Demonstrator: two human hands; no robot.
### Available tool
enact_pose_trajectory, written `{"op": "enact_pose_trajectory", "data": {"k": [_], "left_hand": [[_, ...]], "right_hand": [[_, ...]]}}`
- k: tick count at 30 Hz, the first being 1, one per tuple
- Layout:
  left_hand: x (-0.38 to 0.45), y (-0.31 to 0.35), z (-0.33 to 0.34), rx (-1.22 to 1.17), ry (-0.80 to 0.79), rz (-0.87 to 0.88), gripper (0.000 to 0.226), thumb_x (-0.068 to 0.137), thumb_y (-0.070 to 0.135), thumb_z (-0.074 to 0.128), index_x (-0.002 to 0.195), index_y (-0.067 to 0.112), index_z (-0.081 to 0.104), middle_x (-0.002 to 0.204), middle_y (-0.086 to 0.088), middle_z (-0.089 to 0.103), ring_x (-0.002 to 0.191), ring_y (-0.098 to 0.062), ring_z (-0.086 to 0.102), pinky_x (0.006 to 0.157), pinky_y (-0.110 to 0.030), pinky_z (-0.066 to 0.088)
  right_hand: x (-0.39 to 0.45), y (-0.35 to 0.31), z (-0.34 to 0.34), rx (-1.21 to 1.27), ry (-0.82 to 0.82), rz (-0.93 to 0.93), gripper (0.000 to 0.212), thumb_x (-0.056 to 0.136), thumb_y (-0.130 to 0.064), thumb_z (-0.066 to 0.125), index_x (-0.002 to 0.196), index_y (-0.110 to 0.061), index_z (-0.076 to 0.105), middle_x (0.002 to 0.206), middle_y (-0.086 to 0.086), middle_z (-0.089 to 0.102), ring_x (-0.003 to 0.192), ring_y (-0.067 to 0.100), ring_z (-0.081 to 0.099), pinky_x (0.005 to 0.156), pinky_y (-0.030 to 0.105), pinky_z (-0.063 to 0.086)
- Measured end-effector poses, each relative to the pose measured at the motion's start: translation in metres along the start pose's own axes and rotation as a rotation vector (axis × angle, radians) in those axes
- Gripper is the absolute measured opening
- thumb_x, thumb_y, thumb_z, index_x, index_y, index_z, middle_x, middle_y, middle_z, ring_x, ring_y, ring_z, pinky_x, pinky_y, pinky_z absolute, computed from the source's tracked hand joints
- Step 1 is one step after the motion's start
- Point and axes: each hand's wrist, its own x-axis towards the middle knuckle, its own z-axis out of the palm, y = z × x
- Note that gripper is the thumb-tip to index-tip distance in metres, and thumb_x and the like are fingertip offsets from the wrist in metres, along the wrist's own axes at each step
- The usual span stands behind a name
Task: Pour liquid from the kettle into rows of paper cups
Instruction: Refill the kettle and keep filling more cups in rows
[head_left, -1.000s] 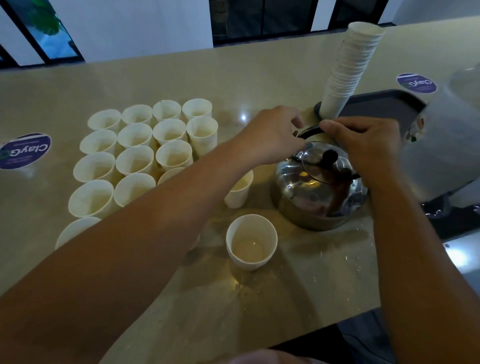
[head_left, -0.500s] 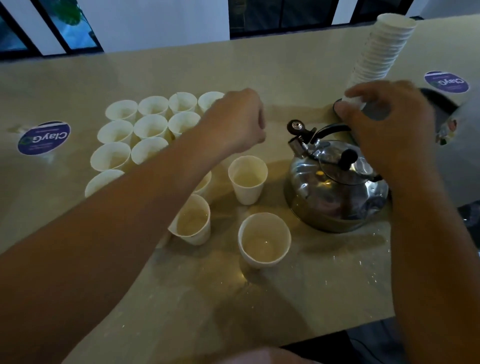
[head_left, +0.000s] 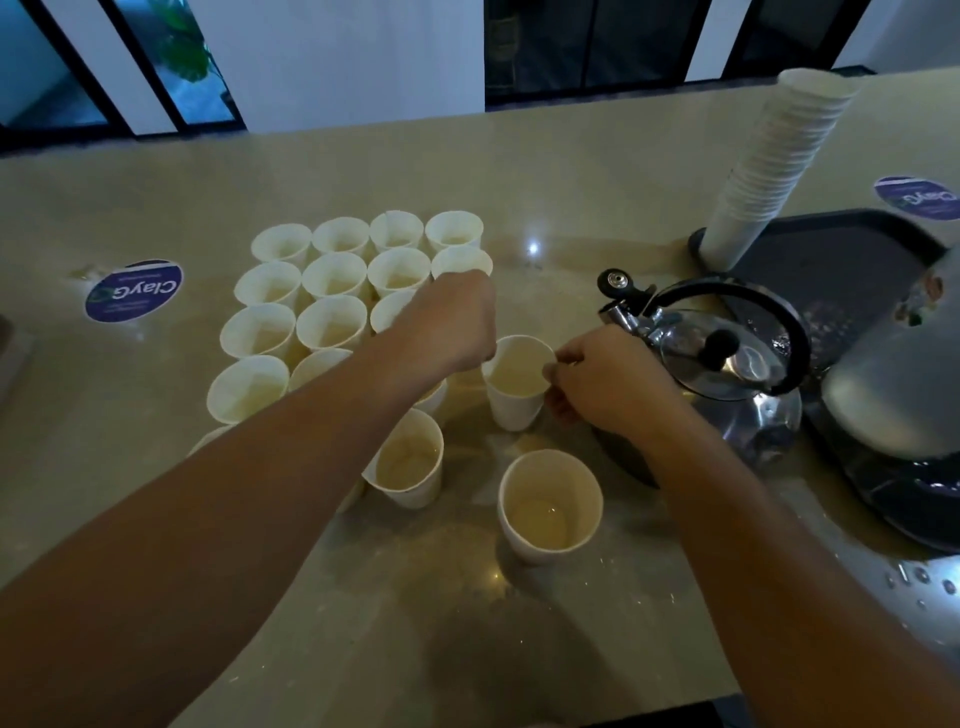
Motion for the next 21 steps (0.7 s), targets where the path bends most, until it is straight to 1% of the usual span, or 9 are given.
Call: {"op": "enact_pose_trajectory", "data": {"k": [4, 6, 10, 13, 18, 21], "left_hand": [[0.008, -0.007, 0.002, 0.012, 0.049, -0.003, 0.013, 0.086, 0.010, 0.073, 0.098, 0.014, 0.074, 0.090, -0.004, 0.072, 0.079, -0.019, 0.068, 0.079, -0.036, 0.059], [0.012, -0.011, 0.001, 0.019, 0.087, -0.006, 0.013, 0.085, 0.011, 0.073, 0.097, 0.015, 0.074, 0.088, -0.003, 0.071, 0.077, -0.019, 0.066, 0.077, -0.037, 0.059], [0.019, -0.019, -0.005, 0.088, 0.153, -0.006, 0.018, 0.085, 0.011, 0.072, 0.101, 0.018, 0.073, 0.087, -0.003, 0.069, 0.074, -0.019, 0.064, 0.069, -0.032, 0.055], [0.022, -0.024, -0.009, 0.126, 0.182, -0.011, 0.018, 0.085, 0.012, 0.071, 0.100, 0.019, 0.074, 0.084, -0.002, 0.068, 0.073, -0.019, 0.063, 0.066, -0.032, 0.052], [0.025, -0.031, -0.012, 0.114, 0.200, -0.023, 0.019, 0.085, 0.011, 0.072, 0.102, 0.019, 0.075, 0.087, -0.002, 0.069, 0.074, -0.020, 0.065, 0.069, -0.035, 0.056], [0.024, -0.034, -0.014, 0.090, 0.209, -0.013, 0.019, 0.087, 0.011, 0.072, 0.104, 0.020, 0.074, 0.095, -0.002, 0.070, 0.077, -0.018, 0.062, 0.066, -0.030, 0.047]], "right_hand": [[0.012, -0.006, 0.000, 0.038, 0.004, 0.002, 0.017, 0.100, -0.019, 0.059, 0.098, -0.010, 0.074, 0.078, 0.003, 0.075, 0.071, 0.014, 0.074, 0.080, 0.037, 0.062], [0.021, -0.012, 0.000, 0.069, -0.005, 0.004, 0.018, 0.100, -0.016, 0.058, 0.097, -0.007, 0.074, 0.076, 0.004, 0.076, 0.068, 0.014, 0.074, 0.078, 0.037, 0.063], [0.039, -0.025, 0.001, 0.132, -0.017, 0.013, 0.016, 0.099, -0.013, 0.060, 0.097, -0.004, 0.073, 0.075, 0.007, 0.076, 0.065, 0.016, 0.075, 0.071, 0.032, 0.063], [0.051, -0.033, 0.003, 0.196, -0.023, 0.020, 0.016, 0.099, -0.009, 0.060, 0.097, 0.000, 0.072, 0.075, 0.012, 0.075, 0.066, 0.021, 0.075, 0.073, 0.039, 0.064], [0.065, -0.038, 0.006, 0.230, -0.022, 0.018, 0.017, 0.098, -0.006, 0.059, 0.092, 0.002, 0.073, 0.073, 0.014, 0.075, 0.067, 0.026, 0.076, 0.075, 0.043, 0.064], [0.069, -0.041, 0.009, 0.232, -0.023, 0.010, 0.019, 0.098, -0.005, 0.058, 0.090, 0.002, 0.073, 0.073, 0.015, 0.074, 0.067, 0.028, 0.075, 0.075, 0.045, 0.064]]}}
